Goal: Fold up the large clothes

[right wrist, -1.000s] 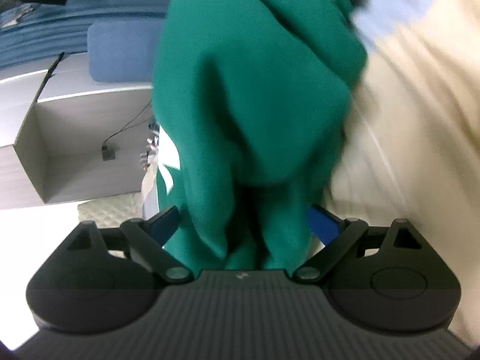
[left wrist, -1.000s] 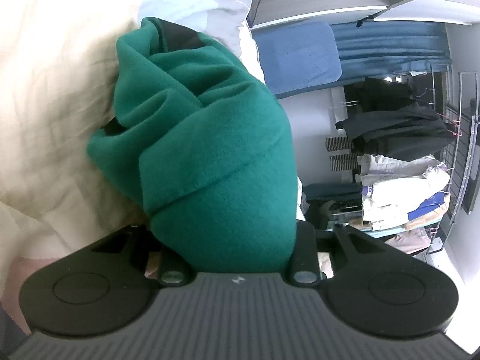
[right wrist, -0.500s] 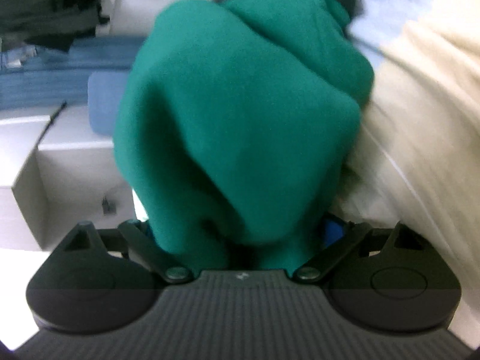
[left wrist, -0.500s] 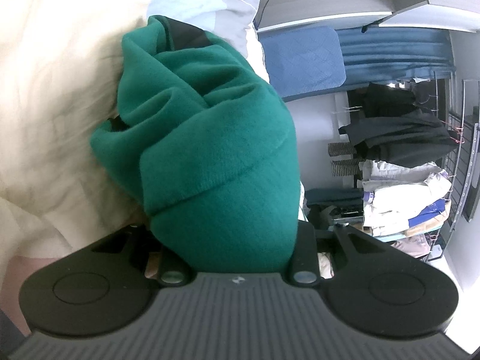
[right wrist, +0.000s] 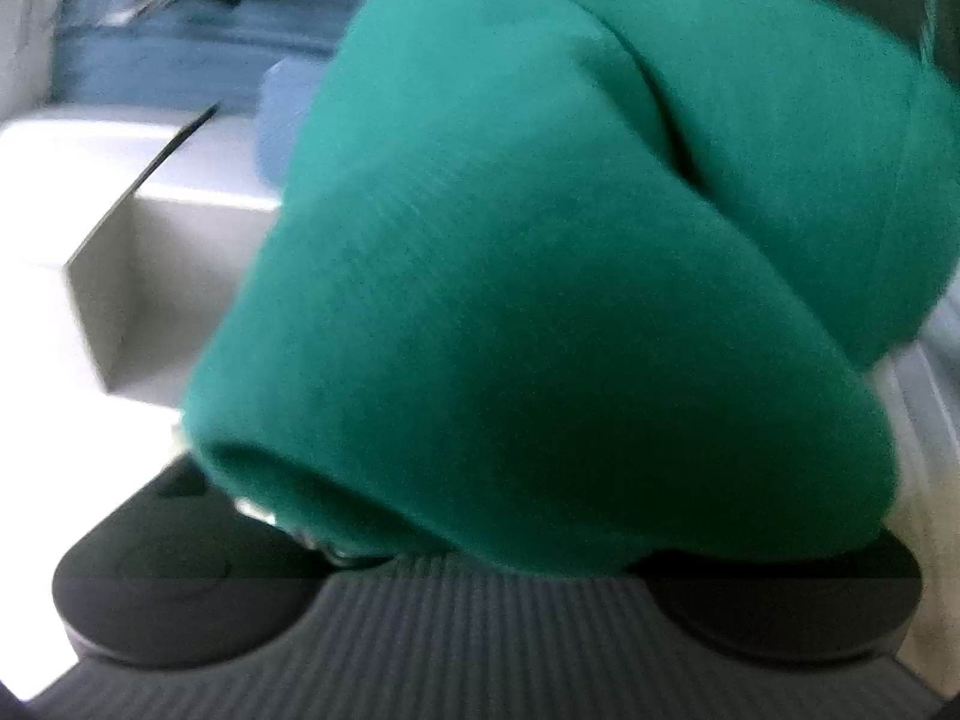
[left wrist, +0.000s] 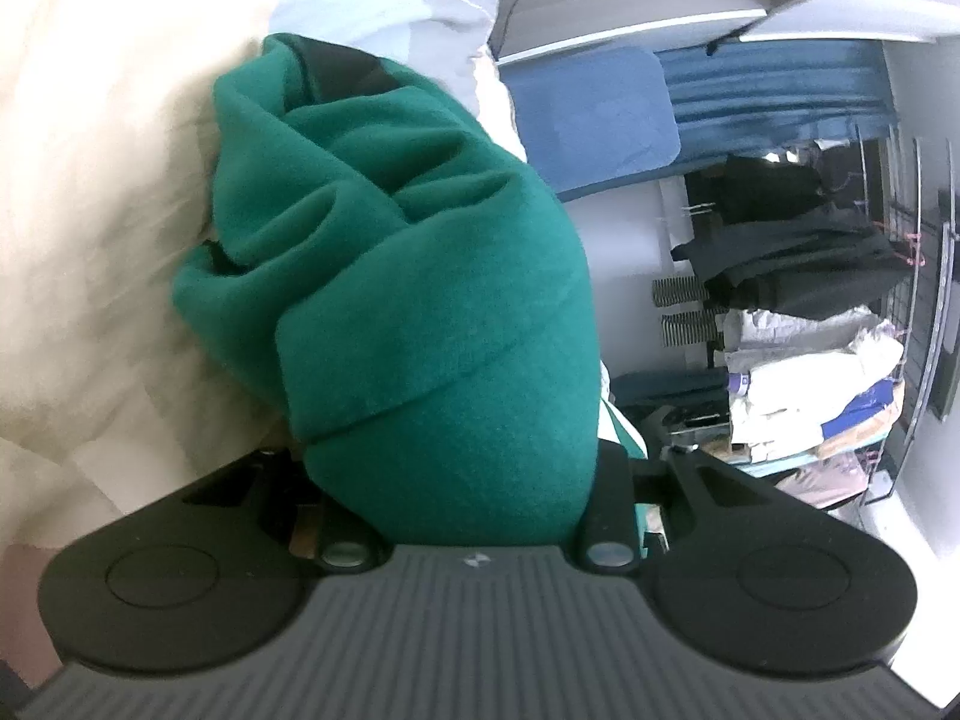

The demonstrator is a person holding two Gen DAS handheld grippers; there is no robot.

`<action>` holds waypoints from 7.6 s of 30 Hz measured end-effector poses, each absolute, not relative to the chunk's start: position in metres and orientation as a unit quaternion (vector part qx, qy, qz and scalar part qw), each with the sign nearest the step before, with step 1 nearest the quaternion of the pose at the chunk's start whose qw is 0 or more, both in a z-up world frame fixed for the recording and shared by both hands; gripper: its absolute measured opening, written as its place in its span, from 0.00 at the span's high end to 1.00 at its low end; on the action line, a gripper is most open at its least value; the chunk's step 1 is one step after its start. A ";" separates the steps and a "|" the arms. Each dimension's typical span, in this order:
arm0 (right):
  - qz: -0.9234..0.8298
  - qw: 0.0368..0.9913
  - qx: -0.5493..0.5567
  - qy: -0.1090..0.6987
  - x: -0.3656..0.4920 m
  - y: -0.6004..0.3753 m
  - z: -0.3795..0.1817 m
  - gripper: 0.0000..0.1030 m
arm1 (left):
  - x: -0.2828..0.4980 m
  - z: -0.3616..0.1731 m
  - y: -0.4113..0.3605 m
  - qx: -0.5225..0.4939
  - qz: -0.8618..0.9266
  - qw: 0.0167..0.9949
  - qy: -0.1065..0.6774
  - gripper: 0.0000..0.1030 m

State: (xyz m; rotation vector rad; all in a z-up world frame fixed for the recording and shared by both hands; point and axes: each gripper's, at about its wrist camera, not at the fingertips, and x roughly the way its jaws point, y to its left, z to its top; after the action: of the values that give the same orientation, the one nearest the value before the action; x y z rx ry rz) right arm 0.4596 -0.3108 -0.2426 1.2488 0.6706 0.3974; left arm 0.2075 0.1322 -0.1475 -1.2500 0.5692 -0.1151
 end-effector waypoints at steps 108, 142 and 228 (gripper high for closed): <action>0.006 0.945 0.322 0.062 0.060 -0.584 -0.009 0.27 | 0.102 0.062 -0.223 -0.063 -0.336 0.911 0.230 0.13; -0.076 0.981 0.110 0.144 0.009 -0.454 -0.031 0.29 | -0.023 0.058 -0.189 0.015 -0.312 0.933 0.178 0.13; -0.135 0.970 0.097 0.179 0.011 -0.454 -0.038 0.07 | -0.017 0.056 -0.185 0.004 -0.290 0.935 0.204 0.00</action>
State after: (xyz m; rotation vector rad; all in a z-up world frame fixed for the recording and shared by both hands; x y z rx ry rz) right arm 0.0109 -0.4537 -0.0379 0.1969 0.3611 -0.2720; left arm -0.0165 -0.1847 0.0556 0.0089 0.4162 -0.5927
